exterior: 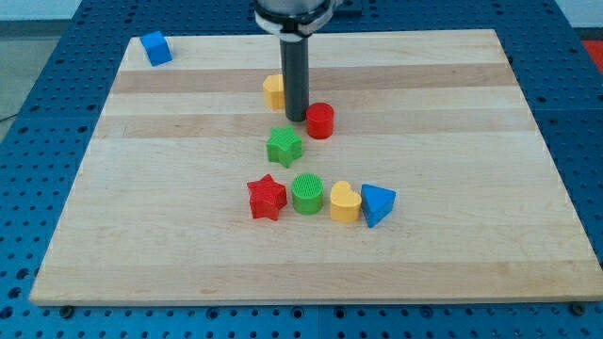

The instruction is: Move the yellow hexagon to the top center

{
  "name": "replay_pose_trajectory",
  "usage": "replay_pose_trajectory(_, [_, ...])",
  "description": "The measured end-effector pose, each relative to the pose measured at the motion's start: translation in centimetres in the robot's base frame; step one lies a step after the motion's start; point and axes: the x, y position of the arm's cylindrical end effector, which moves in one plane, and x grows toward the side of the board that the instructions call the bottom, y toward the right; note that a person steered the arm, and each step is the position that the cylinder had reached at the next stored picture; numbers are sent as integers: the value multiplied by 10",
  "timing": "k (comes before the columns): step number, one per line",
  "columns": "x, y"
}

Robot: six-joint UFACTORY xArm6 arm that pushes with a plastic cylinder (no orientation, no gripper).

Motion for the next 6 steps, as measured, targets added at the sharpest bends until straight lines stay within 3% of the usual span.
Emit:
replay_pose_trajectory(1, [-29, -21])
replay_pose_trajectory(2, [-87, 6])
replay_pose_trajectory(3, [-69, 13])
replay_pose_trajectory(4, [-25, -26])
replay_pose_trajectory(5, [-50, -69])
replay_pose_trajectory(6, [-80, -49])
